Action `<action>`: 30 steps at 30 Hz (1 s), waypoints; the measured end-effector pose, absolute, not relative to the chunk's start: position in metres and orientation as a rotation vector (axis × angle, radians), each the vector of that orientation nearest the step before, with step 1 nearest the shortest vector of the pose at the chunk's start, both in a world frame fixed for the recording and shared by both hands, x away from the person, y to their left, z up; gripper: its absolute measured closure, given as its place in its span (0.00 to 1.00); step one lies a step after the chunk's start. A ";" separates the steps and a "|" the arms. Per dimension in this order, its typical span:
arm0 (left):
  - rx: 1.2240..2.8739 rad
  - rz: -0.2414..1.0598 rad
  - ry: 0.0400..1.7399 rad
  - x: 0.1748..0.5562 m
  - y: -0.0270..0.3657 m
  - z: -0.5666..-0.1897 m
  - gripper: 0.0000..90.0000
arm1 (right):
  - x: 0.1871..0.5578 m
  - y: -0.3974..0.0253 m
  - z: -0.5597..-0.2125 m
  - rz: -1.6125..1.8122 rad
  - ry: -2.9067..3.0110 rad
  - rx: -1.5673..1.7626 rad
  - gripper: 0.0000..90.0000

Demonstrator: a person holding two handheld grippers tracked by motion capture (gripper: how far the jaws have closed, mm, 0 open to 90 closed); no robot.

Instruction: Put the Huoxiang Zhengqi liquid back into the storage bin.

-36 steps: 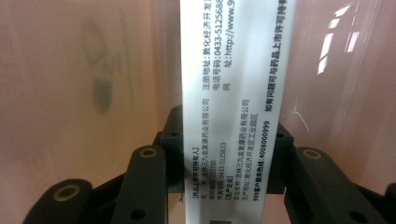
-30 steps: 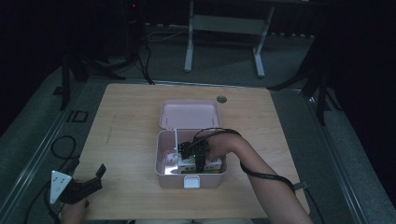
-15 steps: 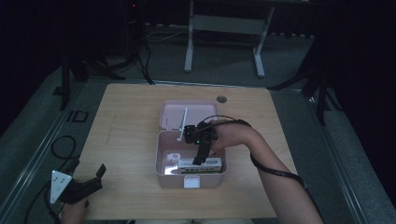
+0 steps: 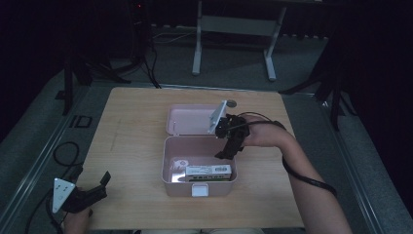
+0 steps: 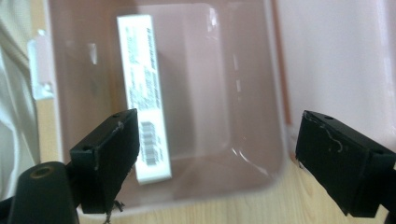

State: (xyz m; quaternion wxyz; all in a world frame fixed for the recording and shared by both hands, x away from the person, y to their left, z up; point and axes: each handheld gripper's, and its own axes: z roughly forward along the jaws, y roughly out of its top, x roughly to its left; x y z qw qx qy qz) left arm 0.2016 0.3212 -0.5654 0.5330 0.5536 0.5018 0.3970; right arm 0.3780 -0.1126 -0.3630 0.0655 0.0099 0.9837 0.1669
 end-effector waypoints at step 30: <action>1.320 0.942 1.198 0.202 0.321 -0.565 0.00 | 0.410 -0.230 -0.457 0.716 2.714 0.561 0.15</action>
